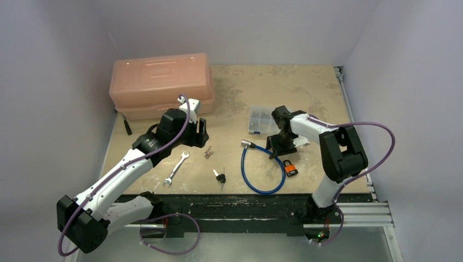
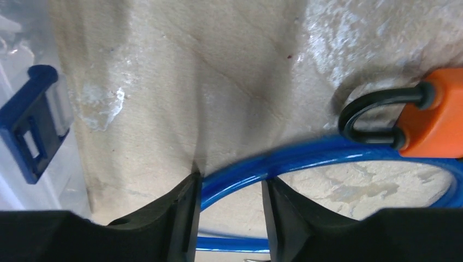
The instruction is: Unlock with the key
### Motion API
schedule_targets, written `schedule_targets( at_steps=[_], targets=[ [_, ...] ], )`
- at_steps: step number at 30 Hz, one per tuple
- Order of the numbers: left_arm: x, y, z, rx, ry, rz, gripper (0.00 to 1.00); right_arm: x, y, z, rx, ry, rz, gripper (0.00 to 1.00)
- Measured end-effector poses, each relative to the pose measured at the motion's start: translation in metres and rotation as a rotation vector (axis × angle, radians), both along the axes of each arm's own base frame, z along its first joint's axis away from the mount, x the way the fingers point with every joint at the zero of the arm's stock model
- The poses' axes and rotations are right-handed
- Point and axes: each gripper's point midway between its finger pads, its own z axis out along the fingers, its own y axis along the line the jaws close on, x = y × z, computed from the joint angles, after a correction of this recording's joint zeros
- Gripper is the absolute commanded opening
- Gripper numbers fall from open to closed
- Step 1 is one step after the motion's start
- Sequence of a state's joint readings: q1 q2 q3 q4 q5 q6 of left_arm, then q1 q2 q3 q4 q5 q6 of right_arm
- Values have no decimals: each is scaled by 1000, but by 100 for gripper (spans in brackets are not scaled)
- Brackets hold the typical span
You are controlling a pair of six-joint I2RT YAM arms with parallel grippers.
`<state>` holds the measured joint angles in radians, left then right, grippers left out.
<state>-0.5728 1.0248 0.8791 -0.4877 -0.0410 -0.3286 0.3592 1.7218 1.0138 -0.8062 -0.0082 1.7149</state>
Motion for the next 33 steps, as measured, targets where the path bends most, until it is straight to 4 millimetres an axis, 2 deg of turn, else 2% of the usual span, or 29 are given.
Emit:
schedule_targets(
  at_steps=[4,9,11,20,26,27,30,33],
  targets=[
    [0,0,-1,2,4,0,63,5,1,0,-6,-14,25,14],
    [0,0,-2,3,4,0,63,2,2,0,-5,-16,78,2],
    [0,0,-2,3,5,0,63,3,3,0,-7,-27,112,0],
    [0,0,-2,3,4,1,62,7,4,2,-69,-109,305,0],
    [0,0,-1,3,4,0,62,34,9,11,-197,-272,477,0],
    [0,0,-1,3,4,0,62,38,10,14,-209,-299,495,3],
    [0,0,-1,2,3,0,63,45,12,26,-217,-379,530,19],
    [0,-2,-1,2,2,-5,63,50,13,31,-222,-418,551,40]
  ],
)
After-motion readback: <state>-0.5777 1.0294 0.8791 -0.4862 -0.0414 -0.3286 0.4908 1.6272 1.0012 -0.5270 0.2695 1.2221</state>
